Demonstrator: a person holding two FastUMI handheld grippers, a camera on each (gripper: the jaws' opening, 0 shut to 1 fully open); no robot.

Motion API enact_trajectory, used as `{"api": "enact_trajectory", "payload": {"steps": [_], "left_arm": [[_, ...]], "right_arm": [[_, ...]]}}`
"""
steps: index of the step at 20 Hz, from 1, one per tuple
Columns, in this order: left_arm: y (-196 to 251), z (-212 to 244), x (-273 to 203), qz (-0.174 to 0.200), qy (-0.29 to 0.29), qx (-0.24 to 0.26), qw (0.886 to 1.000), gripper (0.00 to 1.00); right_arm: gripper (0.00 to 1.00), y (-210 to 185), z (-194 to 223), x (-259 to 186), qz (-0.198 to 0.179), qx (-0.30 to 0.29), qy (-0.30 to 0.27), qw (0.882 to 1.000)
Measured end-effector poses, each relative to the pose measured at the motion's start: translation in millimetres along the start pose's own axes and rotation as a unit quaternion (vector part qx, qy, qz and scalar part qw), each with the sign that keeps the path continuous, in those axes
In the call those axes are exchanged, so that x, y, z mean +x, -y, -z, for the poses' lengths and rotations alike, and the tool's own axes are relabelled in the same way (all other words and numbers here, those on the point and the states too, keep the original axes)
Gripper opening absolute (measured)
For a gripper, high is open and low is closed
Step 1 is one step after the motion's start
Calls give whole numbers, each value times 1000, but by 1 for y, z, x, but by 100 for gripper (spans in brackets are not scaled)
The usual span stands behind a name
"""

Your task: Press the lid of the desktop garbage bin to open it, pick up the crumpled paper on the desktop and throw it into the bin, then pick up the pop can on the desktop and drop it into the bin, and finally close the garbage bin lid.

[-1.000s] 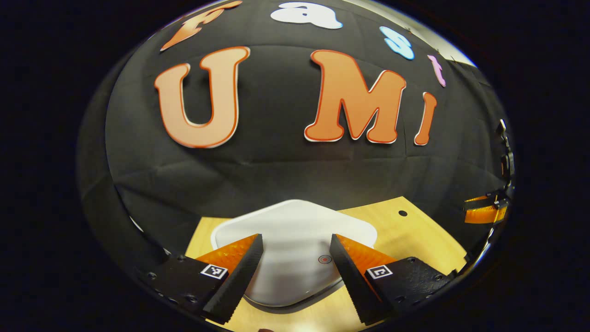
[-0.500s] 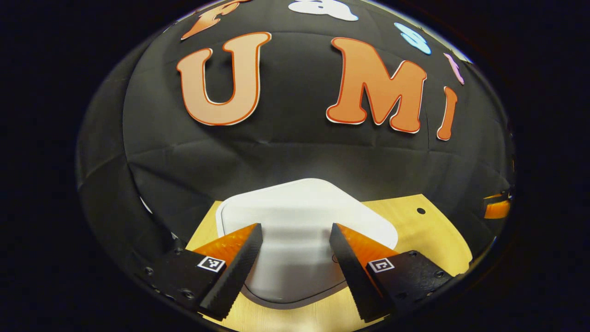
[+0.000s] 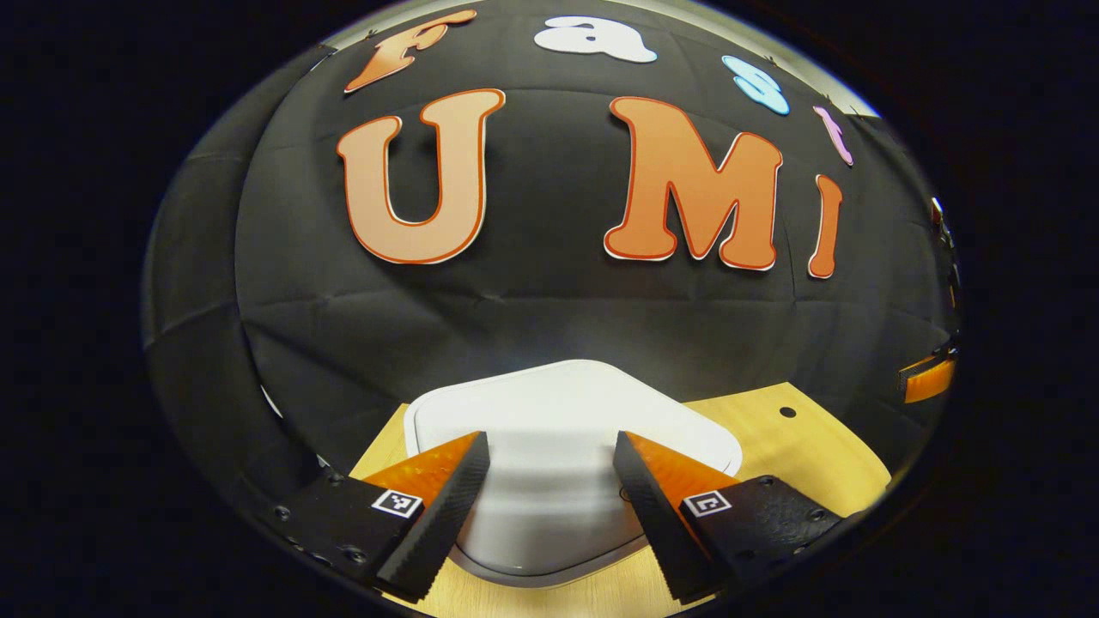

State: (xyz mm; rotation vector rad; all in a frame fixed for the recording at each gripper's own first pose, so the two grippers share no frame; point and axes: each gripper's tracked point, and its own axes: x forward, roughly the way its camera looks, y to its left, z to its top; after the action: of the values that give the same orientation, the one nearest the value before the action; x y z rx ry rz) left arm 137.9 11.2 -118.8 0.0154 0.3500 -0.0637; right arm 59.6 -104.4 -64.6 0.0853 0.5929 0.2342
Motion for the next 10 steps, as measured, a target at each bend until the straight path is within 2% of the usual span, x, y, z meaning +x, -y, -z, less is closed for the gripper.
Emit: {"api": "enact_trajectory", "payload": {"steps": [7,9,10], "left_arm": [[2,-4,-1,-15,-10,7,1000,94],[12,-7,-3,-5,-11,5,1000,92],[18,-11,-5,1,-9,3,1000,94]], "right_arm": [[96,-5,-6,0,2,1,13,1000],[96,-5,-9,-1,4,2,18,1000],[96,-6,-9,-1,4,2,19,1000]]}}
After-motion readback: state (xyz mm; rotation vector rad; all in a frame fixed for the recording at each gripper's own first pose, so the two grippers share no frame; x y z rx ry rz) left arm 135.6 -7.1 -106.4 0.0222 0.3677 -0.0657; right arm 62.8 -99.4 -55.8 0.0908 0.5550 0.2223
